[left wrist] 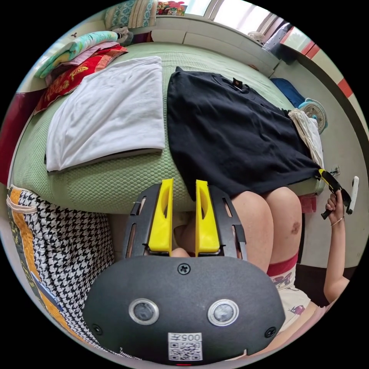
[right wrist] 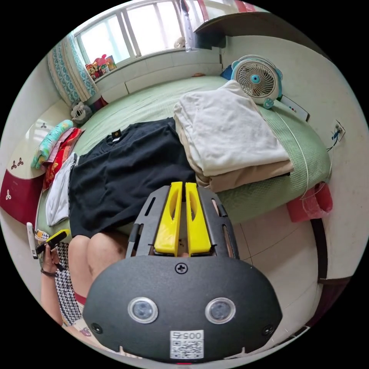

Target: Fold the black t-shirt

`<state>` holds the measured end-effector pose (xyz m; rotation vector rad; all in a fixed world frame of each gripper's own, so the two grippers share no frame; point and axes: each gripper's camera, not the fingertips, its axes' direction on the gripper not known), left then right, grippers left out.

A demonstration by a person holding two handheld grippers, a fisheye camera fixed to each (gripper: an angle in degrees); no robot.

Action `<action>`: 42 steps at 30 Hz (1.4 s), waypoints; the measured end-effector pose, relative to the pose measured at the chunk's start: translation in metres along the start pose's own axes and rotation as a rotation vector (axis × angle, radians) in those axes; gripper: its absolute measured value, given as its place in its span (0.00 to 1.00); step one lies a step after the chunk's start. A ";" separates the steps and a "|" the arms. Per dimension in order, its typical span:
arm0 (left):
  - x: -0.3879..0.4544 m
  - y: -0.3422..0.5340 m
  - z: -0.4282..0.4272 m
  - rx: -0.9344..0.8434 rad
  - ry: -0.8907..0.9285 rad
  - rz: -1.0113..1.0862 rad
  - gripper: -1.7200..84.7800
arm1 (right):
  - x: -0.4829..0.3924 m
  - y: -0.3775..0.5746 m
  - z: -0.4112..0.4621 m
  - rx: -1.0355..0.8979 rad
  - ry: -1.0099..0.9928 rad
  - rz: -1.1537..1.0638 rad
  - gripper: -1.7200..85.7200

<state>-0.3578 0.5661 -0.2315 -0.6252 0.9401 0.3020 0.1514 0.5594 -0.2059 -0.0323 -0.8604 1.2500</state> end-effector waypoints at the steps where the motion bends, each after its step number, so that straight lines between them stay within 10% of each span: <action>1: 0.002 0.002 0.000 -0.001 0.010 0.004 0.13 | 0.002 0.000 -0.002 0.000 -0.004 0.001 0.01; 18: 0.026 0.028 -0.016 -0.081 -0.061 -0.008 0.04 | 0.008 0.039 -0.051 -0.030 -0.005 0.020 0.01; 42: 0.027 0.162 -0.310 0.349 0.013 0.029 0.02 | 0.009 0.099 -0.297 0.148 -0.077 -0.107 0.00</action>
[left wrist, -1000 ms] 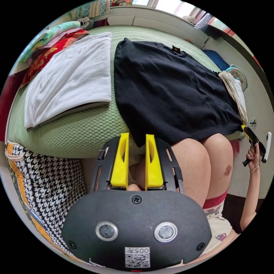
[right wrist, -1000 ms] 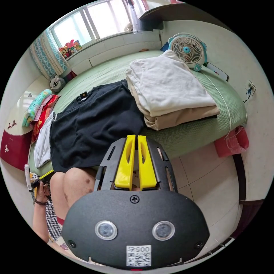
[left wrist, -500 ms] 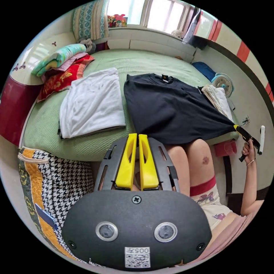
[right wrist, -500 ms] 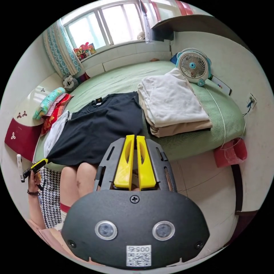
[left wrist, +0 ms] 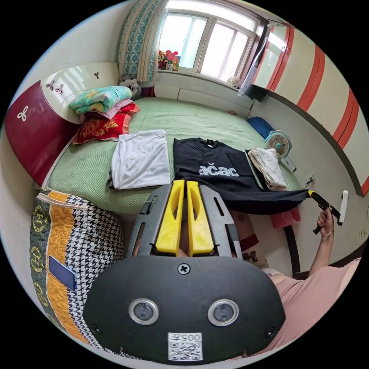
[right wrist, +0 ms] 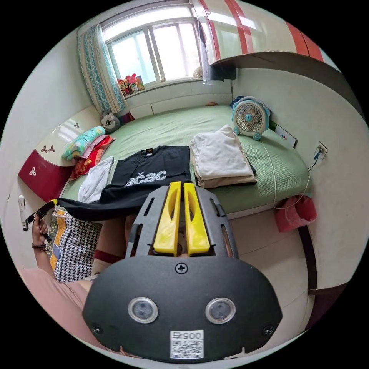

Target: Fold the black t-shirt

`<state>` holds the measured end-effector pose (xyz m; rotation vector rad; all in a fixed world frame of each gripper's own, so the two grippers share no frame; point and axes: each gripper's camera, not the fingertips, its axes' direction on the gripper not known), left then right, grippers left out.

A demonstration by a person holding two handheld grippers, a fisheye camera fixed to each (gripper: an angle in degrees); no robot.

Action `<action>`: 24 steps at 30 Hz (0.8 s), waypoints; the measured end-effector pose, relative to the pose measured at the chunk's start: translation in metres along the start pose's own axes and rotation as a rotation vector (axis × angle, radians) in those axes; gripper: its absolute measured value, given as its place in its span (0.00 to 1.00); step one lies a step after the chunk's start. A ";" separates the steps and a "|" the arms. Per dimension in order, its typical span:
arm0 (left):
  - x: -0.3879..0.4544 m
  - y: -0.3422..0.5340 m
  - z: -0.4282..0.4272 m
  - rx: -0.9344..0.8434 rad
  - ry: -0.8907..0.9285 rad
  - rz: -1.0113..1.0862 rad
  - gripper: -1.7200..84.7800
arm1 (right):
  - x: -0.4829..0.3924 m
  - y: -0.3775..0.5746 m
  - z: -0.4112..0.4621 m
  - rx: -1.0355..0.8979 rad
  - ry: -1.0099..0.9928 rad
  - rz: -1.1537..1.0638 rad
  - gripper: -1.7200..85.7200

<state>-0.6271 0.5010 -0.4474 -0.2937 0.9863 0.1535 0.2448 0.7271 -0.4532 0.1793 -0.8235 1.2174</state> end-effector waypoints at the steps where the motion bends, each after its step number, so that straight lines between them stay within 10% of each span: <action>1: 0.001 0.003 -0.011 -0.003 0.013 0.014 0.02 | -0.001 0.001 -0.005 -0.002 0.006 -0.004 0.00; 24: -0.010 0.017 -0.079 -0.113 0.018 0.047 0.02 | -0.035 0.012 -0.058 -0.174 0.005 -0.105 0.00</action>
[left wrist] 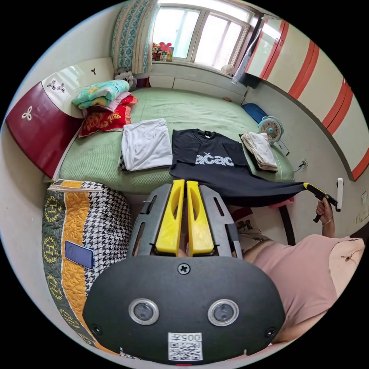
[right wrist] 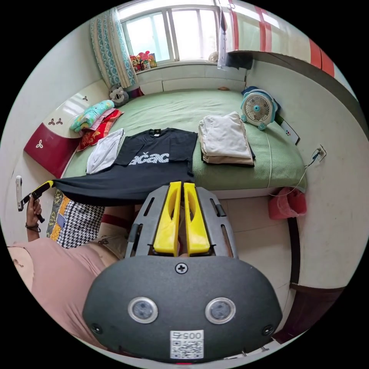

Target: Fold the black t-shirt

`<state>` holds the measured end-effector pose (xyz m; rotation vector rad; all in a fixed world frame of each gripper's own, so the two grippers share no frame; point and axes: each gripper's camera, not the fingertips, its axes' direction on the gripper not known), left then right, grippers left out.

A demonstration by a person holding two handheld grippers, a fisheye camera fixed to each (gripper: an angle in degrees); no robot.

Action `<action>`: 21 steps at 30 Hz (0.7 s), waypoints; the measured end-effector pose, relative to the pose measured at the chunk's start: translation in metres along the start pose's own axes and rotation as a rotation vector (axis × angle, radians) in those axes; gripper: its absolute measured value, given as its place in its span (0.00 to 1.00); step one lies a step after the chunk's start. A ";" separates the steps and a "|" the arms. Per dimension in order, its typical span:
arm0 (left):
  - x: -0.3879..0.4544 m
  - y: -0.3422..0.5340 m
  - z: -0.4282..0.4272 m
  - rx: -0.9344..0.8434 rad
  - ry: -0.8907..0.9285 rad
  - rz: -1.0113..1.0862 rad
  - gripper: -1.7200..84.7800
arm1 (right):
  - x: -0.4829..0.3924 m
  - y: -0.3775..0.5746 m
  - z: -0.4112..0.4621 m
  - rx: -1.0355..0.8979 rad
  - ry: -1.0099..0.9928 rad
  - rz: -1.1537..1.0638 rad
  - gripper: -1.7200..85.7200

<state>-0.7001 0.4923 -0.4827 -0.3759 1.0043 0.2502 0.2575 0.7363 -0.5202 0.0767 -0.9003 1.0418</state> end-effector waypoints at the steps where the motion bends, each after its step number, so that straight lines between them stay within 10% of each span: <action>1: -0.001 -0.006 0.009 -0.016 -0.001 -0.004 0.02 | 0.001 -0.002 0.003 -0.006 -0.003 0.006 0.00; 21: -0.014 -0.315 0.204 -0.120 0.004 0.082 0.04 | 0.018 -0.246 0.180 -0.027 0.084 -0.012 0.00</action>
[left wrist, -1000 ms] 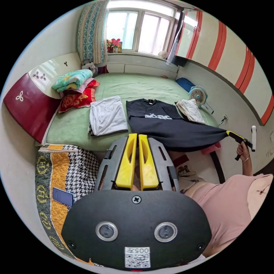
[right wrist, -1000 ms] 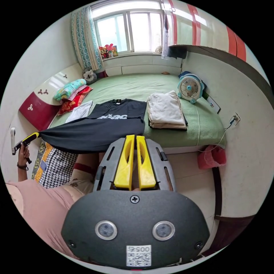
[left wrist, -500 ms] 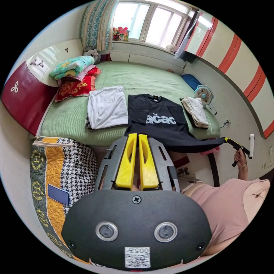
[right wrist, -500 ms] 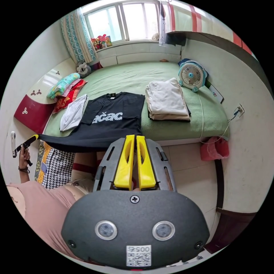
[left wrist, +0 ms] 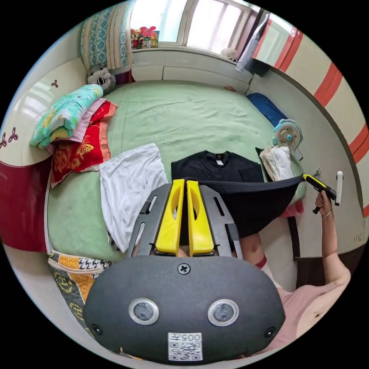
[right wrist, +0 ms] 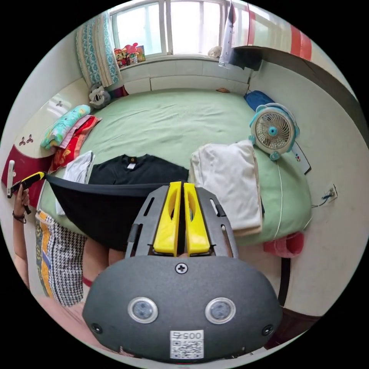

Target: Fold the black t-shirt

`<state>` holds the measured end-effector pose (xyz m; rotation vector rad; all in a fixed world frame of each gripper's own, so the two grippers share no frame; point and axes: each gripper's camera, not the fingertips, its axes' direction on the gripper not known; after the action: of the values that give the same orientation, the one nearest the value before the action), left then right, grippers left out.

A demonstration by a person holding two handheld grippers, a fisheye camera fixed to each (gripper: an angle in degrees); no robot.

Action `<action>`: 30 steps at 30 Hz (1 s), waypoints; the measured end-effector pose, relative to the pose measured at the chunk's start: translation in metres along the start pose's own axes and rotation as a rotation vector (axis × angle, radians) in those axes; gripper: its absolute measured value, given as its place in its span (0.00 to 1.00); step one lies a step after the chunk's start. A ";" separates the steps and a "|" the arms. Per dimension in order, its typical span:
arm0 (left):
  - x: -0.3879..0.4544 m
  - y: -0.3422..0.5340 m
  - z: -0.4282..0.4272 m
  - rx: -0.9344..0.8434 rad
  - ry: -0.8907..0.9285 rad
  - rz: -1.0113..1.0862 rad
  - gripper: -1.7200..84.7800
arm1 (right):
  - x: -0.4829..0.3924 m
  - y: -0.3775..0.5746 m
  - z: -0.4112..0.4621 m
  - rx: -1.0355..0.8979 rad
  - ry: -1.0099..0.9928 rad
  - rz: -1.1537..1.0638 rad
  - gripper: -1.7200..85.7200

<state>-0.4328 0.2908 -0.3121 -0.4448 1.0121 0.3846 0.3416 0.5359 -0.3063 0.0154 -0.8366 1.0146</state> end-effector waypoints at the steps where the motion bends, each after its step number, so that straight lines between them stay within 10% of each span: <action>1: -0.005 -0.030 0.017 0.023 0.000 -0.033 0.05 | -0.001 -0.015 0.010 0.006 0.016 0.000 0.00; 8: -0.033 -0.119 0.147 -0.055 -0.011 -0.240 0.10 | 0.004 -0.124 0.135 -0.105 0.024 0.187 0.05; 22: -0.007 0.021 0.263 -0.266 0.059 -0.082 0.14 | 0.012 0.049 0.199 -0.313 -0.074 -0.042 0.14; 30: 0.035 0.024 0.317 -0.294 -0.115 -0.111 0.05 | 0.025 0.055 0.237 -0.363 -0.071 0.079 0.01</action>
<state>-0.2001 0.4809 -0.2027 -0.7327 0.8176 0.4562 0.1626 0.4952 -0.1447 -0.2941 -1.0836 0.9275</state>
